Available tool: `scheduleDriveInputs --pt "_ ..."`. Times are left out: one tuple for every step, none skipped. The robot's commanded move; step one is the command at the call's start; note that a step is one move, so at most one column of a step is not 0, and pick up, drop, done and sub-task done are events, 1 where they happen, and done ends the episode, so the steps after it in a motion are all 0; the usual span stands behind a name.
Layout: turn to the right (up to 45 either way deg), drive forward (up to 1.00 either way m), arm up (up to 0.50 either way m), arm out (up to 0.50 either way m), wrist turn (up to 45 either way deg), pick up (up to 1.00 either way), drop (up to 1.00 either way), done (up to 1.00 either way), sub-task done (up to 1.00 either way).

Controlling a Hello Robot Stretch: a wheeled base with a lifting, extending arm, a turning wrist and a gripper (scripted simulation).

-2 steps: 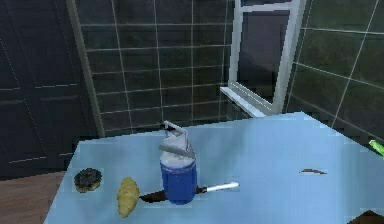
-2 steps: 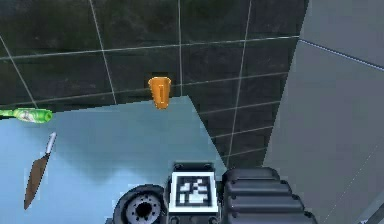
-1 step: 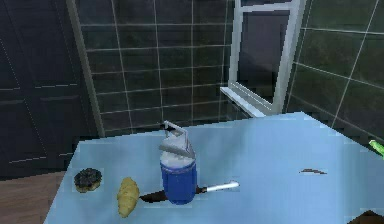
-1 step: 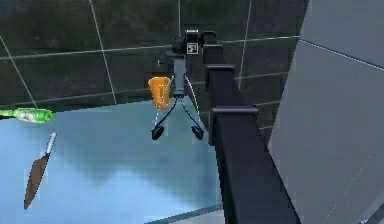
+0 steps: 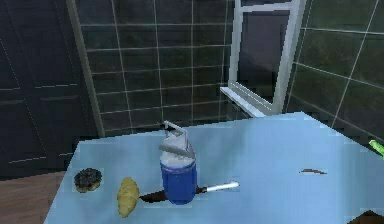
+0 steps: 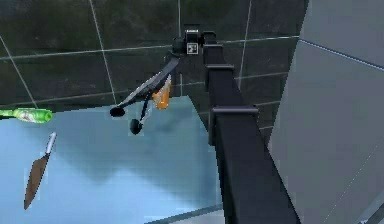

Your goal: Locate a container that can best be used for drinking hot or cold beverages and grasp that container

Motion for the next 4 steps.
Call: scheduleDriveInputs --pt "0.0 0.00 0.00 0.00 45.0 0.00 0.00 0.00 0.00" --pt "0.0 0.00 0.00 0.00 45.0 0.00 0.00 0.00 0.00" --pt "0.0 0.00 0.00 0.00 9.0 0.00 0.00 0.00 0.00" --pt "0.0 0.00 -0.04 0.00 0.0 0.00 0.00 0.00 0.00"
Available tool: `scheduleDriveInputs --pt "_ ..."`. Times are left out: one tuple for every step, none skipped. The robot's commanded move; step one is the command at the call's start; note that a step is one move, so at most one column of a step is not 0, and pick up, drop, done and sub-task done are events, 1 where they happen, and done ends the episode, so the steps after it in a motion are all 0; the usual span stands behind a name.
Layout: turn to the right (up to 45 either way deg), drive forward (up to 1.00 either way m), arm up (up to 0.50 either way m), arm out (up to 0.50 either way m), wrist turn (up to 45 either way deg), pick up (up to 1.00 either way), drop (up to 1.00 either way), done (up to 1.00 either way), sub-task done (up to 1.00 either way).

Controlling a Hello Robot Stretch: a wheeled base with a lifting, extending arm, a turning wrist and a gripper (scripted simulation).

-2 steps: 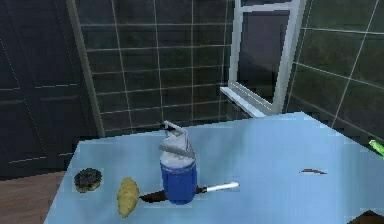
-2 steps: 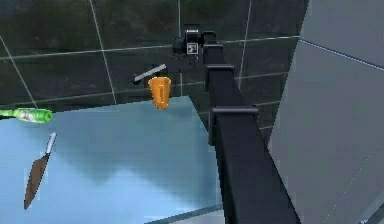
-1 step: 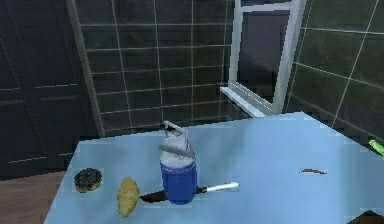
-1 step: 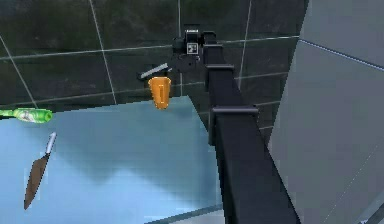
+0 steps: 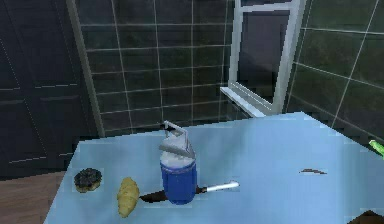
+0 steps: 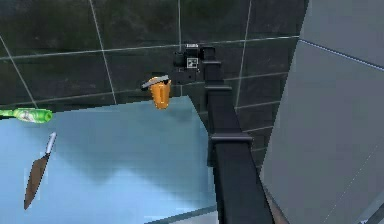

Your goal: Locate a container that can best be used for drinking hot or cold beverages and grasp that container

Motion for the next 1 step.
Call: scheduleDriveInputs --pt "0.0 0.00 0.00 0.00 0.0 1.00 0.00 0.00 0.00"
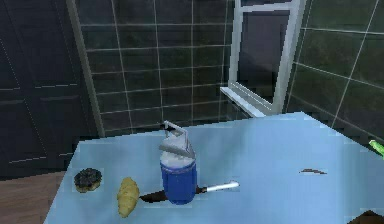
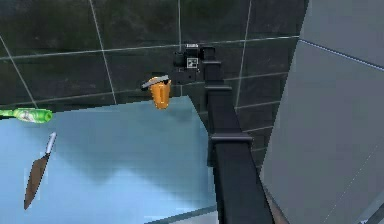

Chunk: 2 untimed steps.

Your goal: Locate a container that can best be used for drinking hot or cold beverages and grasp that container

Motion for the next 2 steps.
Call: scheduleDriveInputs --pt "0.0 0.00 0.04 0.00 0.0 0.00 0.00 0.00 0.00" --pt "0.0 0.00 0.00 0.00 0.0 0.00 0.00 1.00 0.00"
